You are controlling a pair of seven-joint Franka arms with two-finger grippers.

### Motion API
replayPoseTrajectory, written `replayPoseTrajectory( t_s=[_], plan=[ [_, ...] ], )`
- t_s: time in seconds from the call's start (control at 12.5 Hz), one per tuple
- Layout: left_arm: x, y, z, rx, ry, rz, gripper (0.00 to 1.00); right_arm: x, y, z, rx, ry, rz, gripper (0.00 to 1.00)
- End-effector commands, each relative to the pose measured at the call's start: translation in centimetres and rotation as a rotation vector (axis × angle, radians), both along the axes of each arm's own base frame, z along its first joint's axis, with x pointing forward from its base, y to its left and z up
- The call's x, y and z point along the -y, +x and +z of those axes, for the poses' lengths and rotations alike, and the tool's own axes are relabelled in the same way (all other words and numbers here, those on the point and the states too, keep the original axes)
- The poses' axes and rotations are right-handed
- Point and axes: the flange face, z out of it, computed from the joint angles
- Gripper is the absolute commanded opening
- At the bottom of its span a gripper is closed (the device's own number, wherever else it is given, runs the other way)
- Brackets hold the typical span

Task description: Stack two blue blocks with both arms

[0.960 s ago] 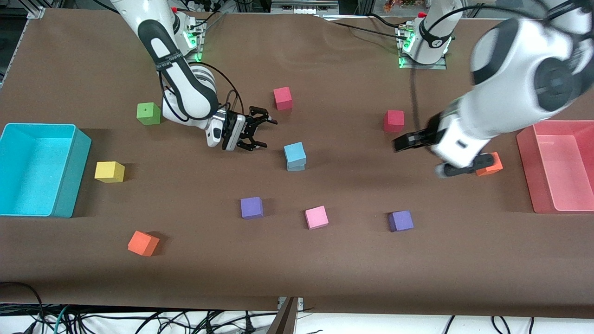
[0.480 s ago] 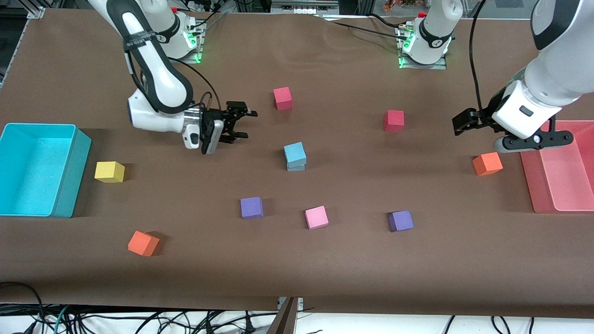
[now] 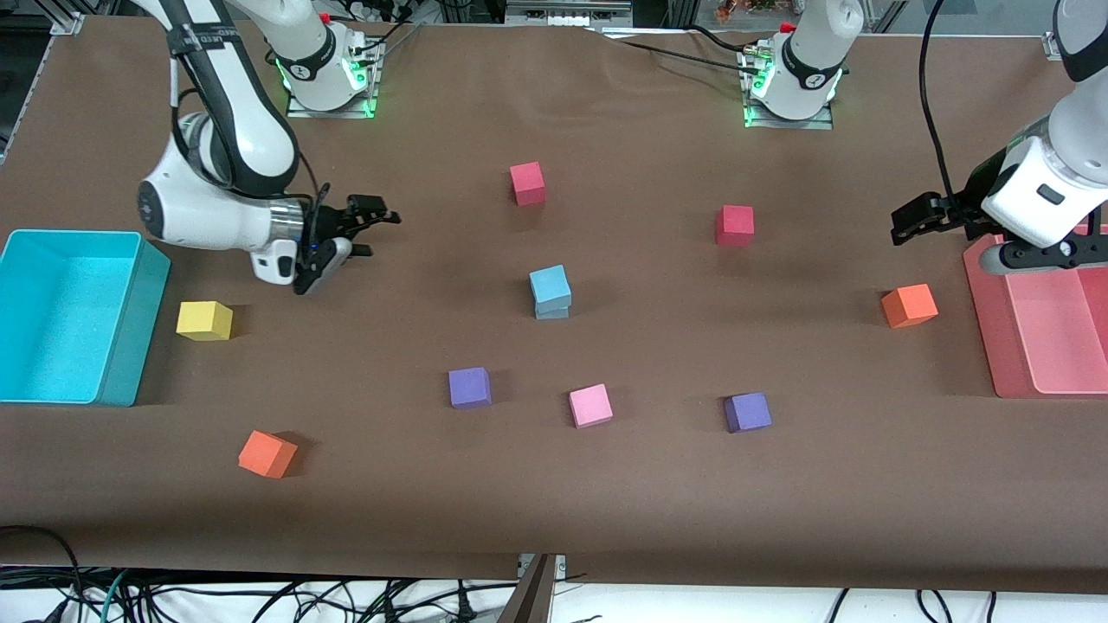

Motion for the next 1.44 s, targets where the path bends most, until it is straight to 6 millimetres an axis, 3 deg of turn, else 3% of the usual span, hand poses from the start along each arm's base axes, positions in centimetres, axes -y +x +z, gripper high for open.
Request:
replayPoseTrajectory(
  t_s=[0.0,0.24,0.4,0.64,0.72,0.88,1.2,1.36],
  plan=[
    [-0.9,-1.8,1.1,0.027,0.044,-0.027,1.0,1.2,2.3,5.2,-0.009,-0.205,0.002,1.0],
    [-1.0,-1.8,1.2,0.029,0.044,-0.025,1.0,2.4,4.5,12.0,-0.017,-0.473,-0.068,1.0],
    [-0.9,-1.8,1.2,0.029,0.042,-0.029,1.0,3.0,6.5,17.7,0.094,-0.591,-0.125,1.0],
    [-0.4,-1.9,1.1,0.022,0.031,-0.039,1.0,6.1,7.1,23.4,0.134,-0.597,-0.193,1.0],
    [-0.2,-1.9,1.1,0.019,0.032,-0.042,1.0,6.7,6.3,25.3,0.142,-0.596,-0.215,1.0],
    [0.1,-2.1,1.2,0.011,0.031,-0.048,1.0,7.3,4.6,27.8,0.105,-0.625,-0.393,1.0],
    [1.5,-2.0,1.2,0.016,0.031,-0.073,1.0,10.0,4.4,29.3,0.148,-0.616,-0.529,1.0],
    [1.4,-2.1,1.0,0.01,0.031,-0.071,1.0,9.9,4.5,27.4,0.146,-0.601,-0.519,1.0]
  ],
)
